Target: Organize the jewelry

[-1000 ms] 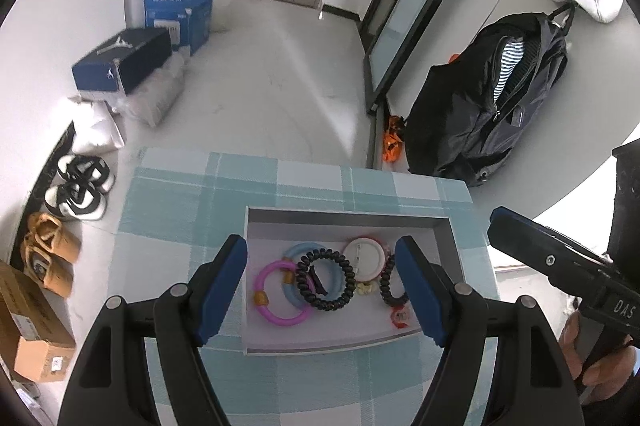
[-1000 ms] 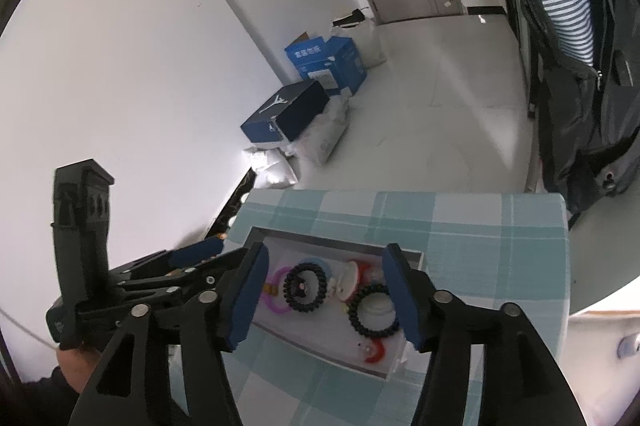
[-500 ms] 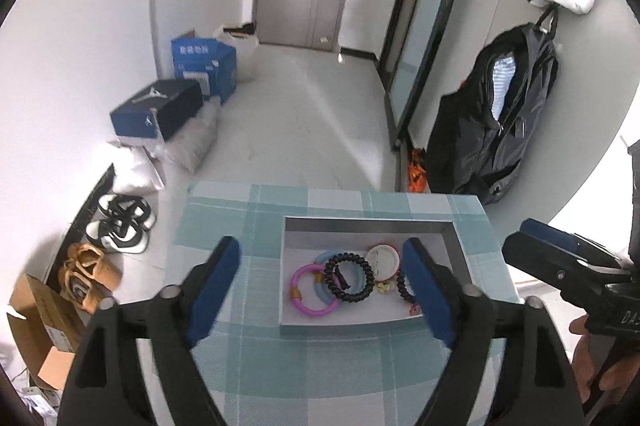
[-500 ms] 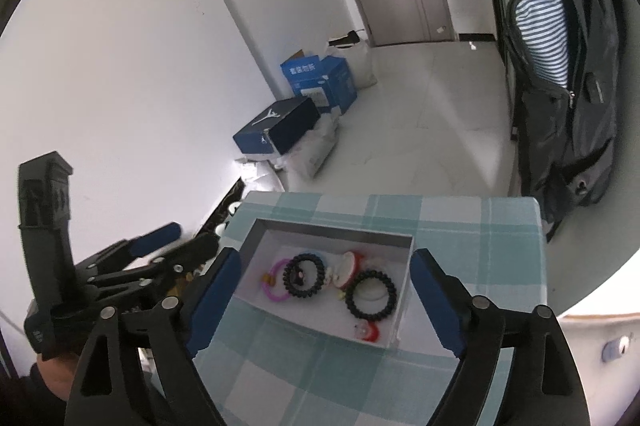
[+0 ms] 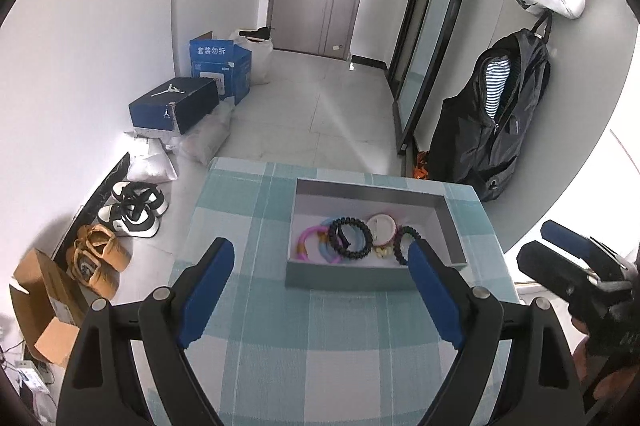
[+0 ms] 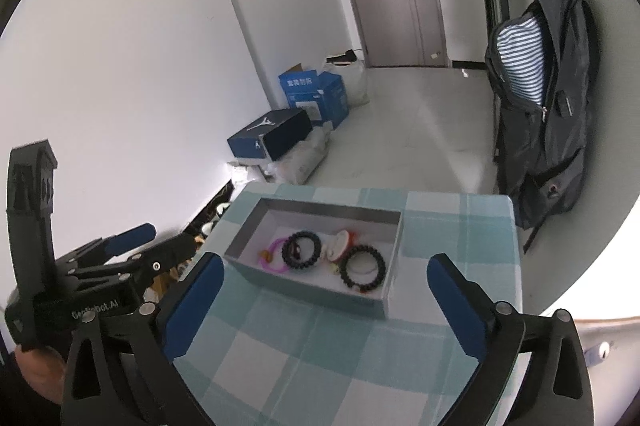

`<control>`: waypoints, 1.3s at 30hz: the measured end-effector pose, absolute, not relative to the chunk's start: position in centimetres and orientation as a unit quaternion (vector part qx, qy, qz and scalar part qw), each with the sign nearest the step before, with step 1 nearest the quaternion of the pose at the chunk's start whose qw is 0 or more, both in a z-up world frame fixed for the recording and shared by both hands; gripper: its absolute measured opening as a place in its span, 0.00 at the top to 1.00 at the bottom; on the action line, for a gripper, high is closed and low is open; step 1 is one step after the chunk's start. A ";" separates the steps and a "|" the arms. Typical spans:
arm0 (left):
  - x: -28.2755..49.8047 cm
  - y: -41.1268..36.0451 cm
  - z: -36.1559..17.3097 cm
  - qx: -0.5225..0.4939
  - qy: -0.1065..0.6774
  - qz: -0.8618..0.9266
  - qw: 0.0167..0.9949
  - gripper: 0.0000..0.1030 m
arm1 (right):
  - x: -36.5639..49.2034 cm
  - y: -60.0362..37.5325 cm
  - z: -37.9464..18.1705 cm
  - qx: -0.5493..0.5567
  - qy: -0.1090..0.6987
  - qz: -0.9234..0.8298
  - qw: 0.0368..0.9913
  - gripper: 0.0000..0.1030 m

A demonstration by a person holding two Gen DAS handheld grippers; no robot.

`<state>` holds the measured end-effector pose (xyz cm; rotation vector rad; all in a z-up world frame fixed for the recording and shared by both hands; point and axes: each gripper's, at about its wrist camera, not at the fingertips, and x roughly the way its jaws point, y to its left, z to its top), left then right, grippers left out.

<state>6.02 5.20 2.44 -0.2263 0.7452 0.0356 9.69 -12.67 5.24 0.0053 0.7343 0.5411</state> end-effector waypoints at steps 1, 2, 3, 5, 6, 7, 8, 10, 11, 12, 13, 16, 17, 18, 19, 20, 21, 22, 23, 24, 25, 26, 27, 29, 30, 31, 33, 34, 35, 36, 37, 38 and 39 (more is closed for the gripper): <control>5.8 5.1 2.5 -0.108 0.362 0.019 0.926 0.17 | 9.4 -12.7 5.2 0.001 0.354 0.261 0.898 0.00; 5.6 5.0 2.6 -0.105 0.360 0.020 0.927 0.17 | 9.1 -12.7 5.1 0.000 0.352 0.261 0.899 0.00; 5.4 4.8 2.6 -0.102 0.357 0.018 0.928 0.17 | 8.8 -12.8 5.1 -0.001 0.352 0.260 0.899 0.00; 5.1 4.5 2.9 -0.095 0.350 0.018 0.932 0.17 | 8.4 -12.9 4.9 -0.003 0.352 0.259 0.899 0.00; 4.9 4.5 3.0 -0.092 0.346 0.018 0.933 0.17 | 8.2 -12.9 4.8 -0.005 0.352 0.259 0.900 0.00; 4.7 4.5 3.0 -0.092 0.344 0.017 0.934 0.17 | 8.0 -12.9 4.8 -0.010 0.351 0.257 0.900 0.00; 4.6 4.5 3.1 -0.093 0.342 0.018 0.935 0.17 | 7.9 -12.9 4.7 -0.014 0.351 0.256 0.901 0.00; 4.3 4.6 3.1 -0.093 0.338 0.018 0.936 0.17 | 7.6 -13.1 4.6 -0.016 0.349 0.256 0.901 0.00; 4.2 4.6 3.2 -0.090 0.337 0.021 0.937 0.17 | 7.5 -13.1 4.6 -0.017 0.348 0.256 0.902 0.00; 4.1 4.6 3.1 -0.089 0.336 0.022 0.937 0.17 | 7.4 -13.2 4.6 -0.016 0.349 0.255 0.902 0.00; 4.0 4.6 3.1 -0.088 0.337 0.021 0.937 0.17 | 7.4 -13.3 4.6 -0.014 0.349 0.255 0.902 0.00; 3.9 4.4 3.0 -0.083 0.338 0.022 0.937 0.17 | 7.2 -13.4 4.6 -0.013 0.349 0.255 0.902 0.00; 3.9 4.4 3.0 -0.082 0.339 0.020 0.937 0.17 | 7.1 -13.3 4.6 -0.014 0.347 0.254 0.903 0.00; 3.9 4.4 2.9 -0.083 0.339 0.019 0.937 0.17 | 7.1 -13.3 4.7 -0.015 0.345 0.254 0.903 0.00; 3.9 4.4 3.0 -0.084 0.339 0.019 0.937 0.17 | 7.1 -13.3 4.7 -0.016 0.345 0.255 0.903 0.00; 3.8 4.4 3.0 -0.084 0.338 0.020 0.937 0.17 | 7.0 -13.3 4.7 -0.017 0.345 0.254 0.903 0.00; 3.8 4.5 3.0 -0.083 0.338 0.021 0.937 0.17 | 7.0 -13.3 4.6 -0.018 0.345 0.252 0.904 0.00; 3.8 4.5 3.0 -0.084 0.338 0.022 0.937 0.17 | 7.1 -13.3 4.6 -0.017 0.346 0.252 0.904 0.00; 3.8 4.5 3.0 -0.085 0.339 0.021 0.937 0.17 | 7.1 -13.3 4.6 -0.015 0.348 0.252 0.903 0.00; 3.8 4.6 3.0 -0.086 0.338 0.021 0.937 0.17 | 7.1 -13.3 4.6 -0.015 0.348 0.252 0.903 0.00; 3.7 4.6 3.0 -0.088 0.336 0.021 0.937 0.17 | 7.2 -13.3 4.6 -0.014 0.349 0.251 0.903 0.00; 3.7 4.7 3.1 -0.090 0.334 0.019 0.938 0.17 | 7.2 -13.4 4.6 -0.014 0.349 0.251 0.903 0.00; 3.7 4.7 3.1 -0.092 0.333 0.015 0.938 0.17 | 7.2 -13.4 4.6 -0.013 0.349 0.251 0.903 0.00; 3.6 4.7 3.2 -0.092 0.331 0.014 0.939 0.17 | 7.2 -13.5 4.6 -0.013 0.349 0.250 0.903 0.00; 3.5 4.6 3.2 -0.091 0.330 0.014 0.939 0.17 | 7.2 -13.5 4.6 -0.012 0.349 0.251 0.903 0.00; 3.6 4.6 3.2 -0.091 0.331 0.014 0.939 0.17 | 7.2 -13.5 4.6 -0.010 0.350 0.250 0.903 0.00; 3.6 4.5 3.2 -0.091 0.334 0.012 0.938 0.17 | 7.3 -13.6 4.6 -0.009 0.350 0.249 0.903 0.00; 3.7 4.5 3.1 -0.092 0.336 0.010 0.937 0.17 | 7.3 -13.7 4.6 -0.008 0.351 0.249 0.903 0.00; 3.7 4.4 3.1 -0.092 0.337 0.011 0.937 0.17 | 7.3 -13.7 4.6 -0.007 0.351 0.248 0.903 0.00; 3.7 4.4 3.1 -0.091 0.338 0.013 0.937 0.17 | 7.3 -13.8 4.6 -0.007 0.351 0.248 0.903 0.00; 3.7 4.5 3.1 -0.092 0.339 0.013 0.936 0.17 | 7.3 -13.8 4.6 -0.007 0.351 0.247 0.903 0.00; 3.7 4.5 3.1 -0.094 0.340 0.013 0.936 0.17 | 7.3 -13.8 4.6 -0.007 0.351 0.247 0.903 0.00; 3.7 4.6 3.1 -0.099 0.340 0.010 0.935 0.17 | 7.3 -13.8 4.6 -0.007 0.352 0.247 0.903 0.00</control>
